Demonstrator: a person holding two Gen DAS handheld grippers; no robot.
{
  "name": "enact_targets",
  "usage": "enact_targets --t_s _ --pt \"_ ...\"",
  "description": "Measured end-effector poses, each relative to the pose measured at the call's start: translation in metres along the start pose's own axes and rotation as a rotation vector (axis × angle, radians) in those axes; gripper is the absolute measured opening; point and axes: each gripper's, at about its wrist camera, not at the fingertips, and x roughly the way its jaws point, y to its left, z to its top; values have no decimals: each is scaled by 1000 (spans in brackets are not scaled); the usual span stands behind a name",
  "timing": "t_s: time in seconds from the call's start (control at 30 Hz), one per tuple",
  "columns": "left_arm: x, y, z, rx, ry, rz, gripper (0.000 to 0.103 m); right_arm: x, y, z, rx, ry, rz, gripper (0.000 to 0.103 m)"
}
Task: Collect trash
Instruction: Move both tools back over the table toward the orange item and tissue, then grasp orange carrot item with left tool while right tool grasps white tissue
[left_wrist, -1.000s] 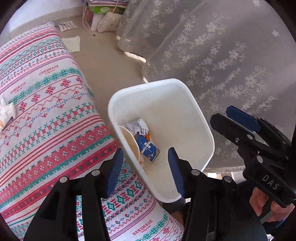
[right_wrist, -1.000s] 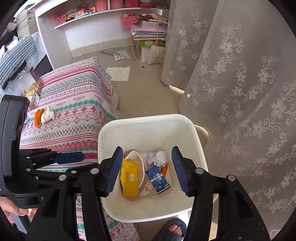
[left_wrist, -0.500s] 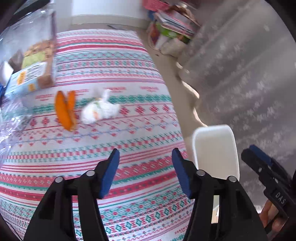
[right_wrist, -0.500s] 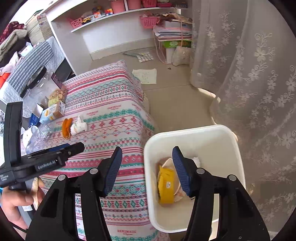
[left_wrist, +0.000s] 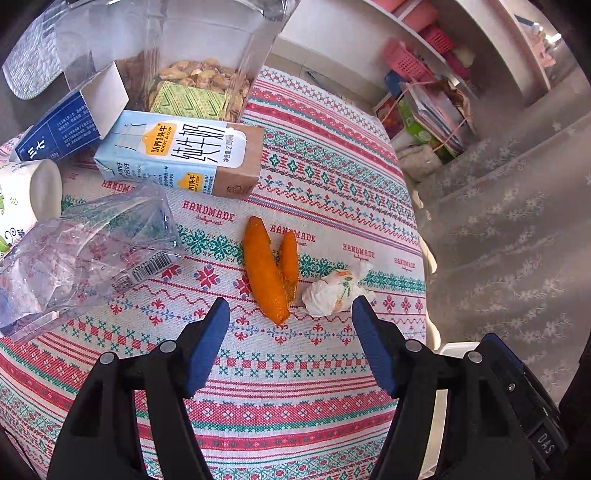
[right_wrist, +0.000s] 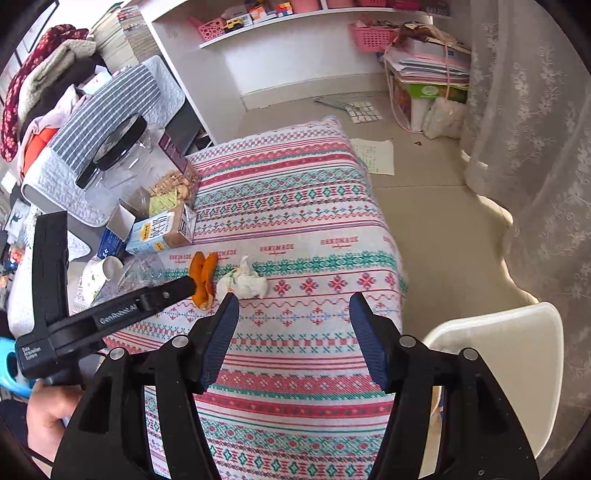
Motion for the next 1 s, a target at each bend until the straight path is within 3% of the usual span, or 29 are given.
enact_targets --t_s 0.23,0.33,0.43,0.83,1.0 --pt "23 -3 6 25 -3 33 64 34 12 5 39 33 32 60" --pt "34 6 6 -2 53 -4 26 45 7 5 74 50 43 59" --pt "31 12 5 5 50 -30 19 55 5 4 91 61 45 59" --pt "-13 15 -4 86 12 -19 13 91 27 8 125 74 107 54" --pt "-35 23 -9 131 -21 37 12 108 40 1 102 95 99 35"
